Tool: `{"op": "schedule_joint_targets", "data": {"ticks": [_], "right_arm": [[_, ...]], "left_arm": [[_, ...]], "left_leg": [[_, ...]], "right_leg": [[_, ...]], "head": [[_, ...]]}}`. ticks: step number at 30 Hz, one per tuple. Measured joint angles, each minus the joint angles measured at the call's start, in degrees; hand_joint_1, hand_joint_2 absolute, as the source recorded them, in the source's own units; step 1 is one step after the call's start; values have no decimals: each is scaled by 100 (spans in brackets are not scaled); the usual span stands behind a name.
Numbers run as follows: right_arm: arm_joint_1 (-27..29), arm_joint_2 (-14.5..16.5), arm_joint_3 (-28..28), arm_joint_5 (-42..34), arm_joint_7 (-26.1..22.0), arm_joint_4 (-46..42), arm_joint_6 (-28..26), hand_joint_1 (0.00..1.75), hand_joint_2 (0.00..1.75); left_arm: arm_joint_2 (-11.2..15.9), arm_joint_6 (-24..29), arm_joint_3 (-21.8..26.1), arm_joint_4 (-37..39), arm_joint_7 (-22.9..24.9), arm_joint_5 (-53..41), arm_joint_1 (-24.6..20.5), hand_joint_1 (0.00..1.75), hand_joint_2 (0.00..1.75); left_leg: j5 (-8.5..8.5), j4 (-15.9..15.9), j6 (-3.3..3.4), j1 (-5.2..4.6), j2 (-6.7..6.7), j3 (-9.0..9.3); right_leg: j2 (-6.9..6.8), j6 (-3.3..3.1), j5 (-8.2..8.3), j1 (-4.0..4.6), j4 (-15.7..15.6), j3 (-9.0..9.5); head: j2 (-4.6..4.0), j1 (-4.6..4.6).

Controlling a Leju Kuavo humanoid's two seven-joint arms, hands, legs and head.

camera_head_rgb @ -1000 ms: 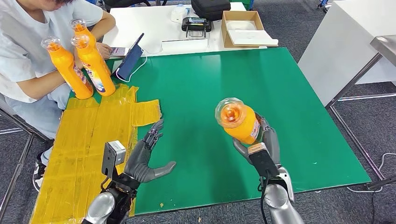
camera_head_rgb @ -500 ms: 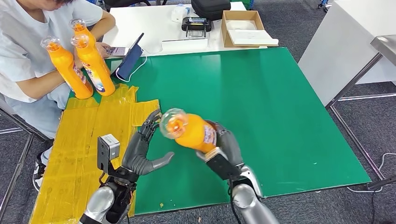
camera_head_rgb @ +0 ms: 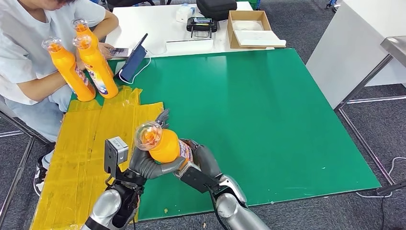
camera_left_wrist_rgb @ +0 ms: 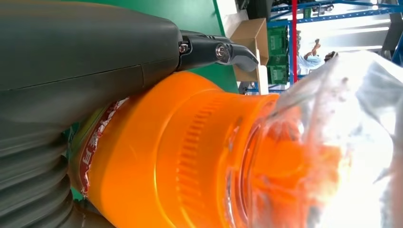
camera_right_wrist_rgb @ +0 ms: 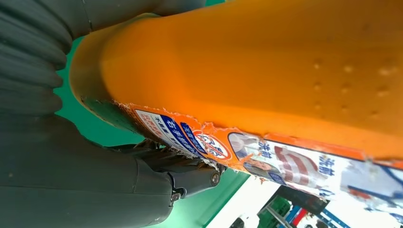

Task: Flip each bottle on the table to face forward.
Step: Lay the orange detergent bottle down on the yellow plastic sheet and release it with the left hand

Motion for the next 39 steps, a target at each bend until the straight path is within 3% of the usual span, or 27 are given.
{"op": "schedule_joint_targets", "data": {"ticks": [9, 10, 13, 14, 30, 31, 34, 35, 39], "right_arm": [[-124, 36, 34, -210, -55, 177, 21, 174, 175], [-132, 35, 34, -238, -66, 191, 18, 174, 175], [-142, 33, 32, -298, -107, 217, -1, 173, 175], [-143, 33, 31, -316, -132, 221, -11, 172, 175], [-143, 28, 30, -482, -230, 217, -68, 175, 175], [-142, 29, 30, -511, -238, 217, -72, 167, 175], [-135, 31, 29, -675, -300, 195, -82, 36, 175], [-123, 31, 27, -758, -332, 165, -87, 0, 175], [36, 12, -9, -1115, -456, -214, -122, 0, 175]], "left_arm": [[0, -15, -134, 73, -27, -101, -104, 0, 175], [0, -15, -151, 89, -36, -114, -113, 24, 175], [0, -22, -206, 140, -57, -156, -149, 155, 175], [-1, -26, -229, 162, -66, -172, -171, 175, 175], [-53, -23, -355, 403, -148, -65, -368, 175, 175], [-58, -15, -351, 405, -150, -43, -373, 175, 175], [-69, 86, -335, 406, -184, -4, -388, 175, 175], [-72, 175, -331, 404, -219, -35, -391, 175, 175], [-65, 780, -284, 367, -410, -500, -387, 175, 175]], "left_leg": [[0, 0, 0, 0, 0, -1], [0, 0, 0, 0, 0, -1], [0, 0, 0, 0, -1, -2], [0, 0, 0, 0, -2, -3], [1, 0, 0, 0, -1, -3], [1, 0, 0, 0, -1, -3], [1, 0, 0, 0, -1, -3], [1, 0, 0, 0, -1, -4], [0, 0, 0, 0, -1, -4]], "right_leg": [[0, 0, 0, 0, 0, -1], [0, 0, 1, 0, 0, -1], [-1, 0, 1, 0, 0, -1], [-1, 0, 1, 0, 0, -1], [-1, 1, 1, 1, 0, -1], [-1, 1, 1, 0, 0, -1], [-1, 1, 1, 0, 0, -1], [-1, 1, 1, 0, 0, -2], [-2, 1, 1, 1, 0, -3]], "head": [[0, 0], [0, 1], [0, 0], [0, -1], [0, 1], [0, 1], [0, 0], [0, 0], [0, 1]]}}
